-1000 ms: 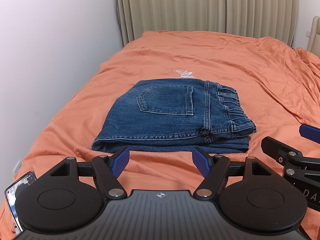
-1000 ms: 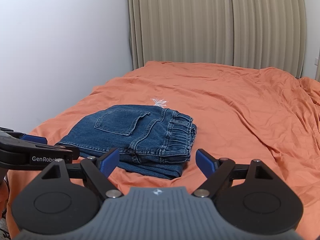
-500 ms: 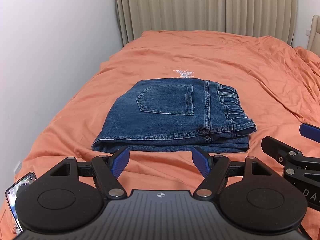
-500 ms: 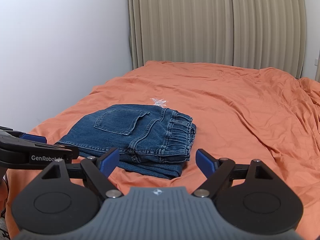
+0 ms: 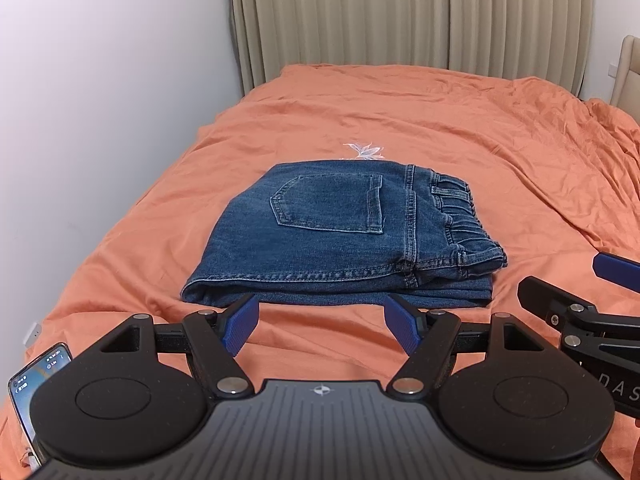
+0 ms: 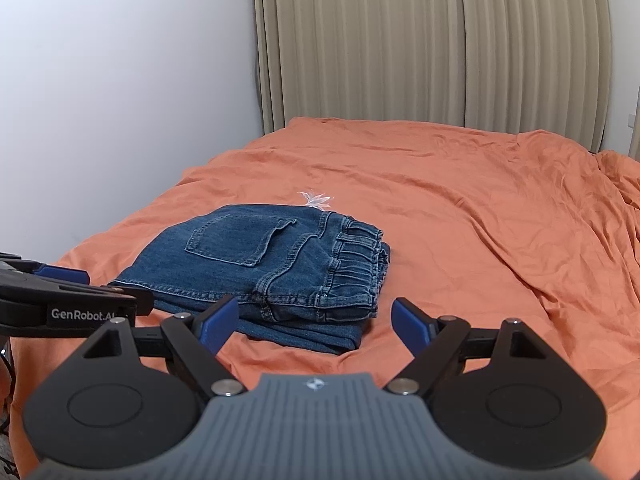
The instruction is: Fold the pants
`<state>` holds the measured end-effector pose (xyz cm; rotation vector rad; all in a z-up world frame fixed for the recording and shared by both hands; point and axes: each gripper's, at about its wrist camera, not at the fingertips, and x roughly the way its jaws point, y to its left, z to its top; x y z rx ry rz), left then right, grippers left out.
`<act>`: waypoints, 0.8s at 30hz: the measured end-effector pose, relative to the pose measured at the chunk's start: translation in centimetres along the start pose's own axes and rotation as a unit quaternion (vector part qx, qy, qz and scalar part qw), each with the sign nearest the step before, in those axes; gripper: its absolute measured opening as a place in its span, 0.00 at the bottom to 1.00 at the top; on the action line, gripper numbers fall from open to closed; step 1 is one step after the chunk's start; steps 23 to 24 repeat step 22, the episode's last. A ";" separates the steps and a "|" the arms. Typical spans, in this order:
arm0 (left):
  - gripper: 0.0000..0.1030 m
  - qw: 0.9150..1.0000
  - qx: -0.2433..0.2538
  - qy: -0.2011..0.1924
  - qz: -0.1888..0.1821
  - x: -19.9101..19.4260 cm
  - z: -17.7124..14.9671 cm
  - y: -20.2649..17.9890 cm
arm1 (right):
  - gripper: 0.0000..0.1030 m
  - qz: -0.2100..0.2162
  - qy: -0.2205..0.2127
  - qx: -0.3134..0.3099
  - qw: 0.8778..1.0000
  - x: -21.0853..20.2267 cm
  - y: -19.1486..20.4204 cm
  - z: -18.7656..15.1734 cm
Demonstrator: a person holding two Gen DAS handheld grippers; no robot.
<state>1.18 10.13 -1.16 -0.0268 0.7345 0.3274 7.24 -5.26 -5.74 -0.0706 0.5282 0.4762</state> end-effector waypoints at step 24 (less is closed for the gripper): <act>0.81 1.000 0.021 -0.014 0.005 -0.7 0.2 -0.5 | 0.77 0.000 0.004 0.000 1.000 -0.4 -0.3 0.1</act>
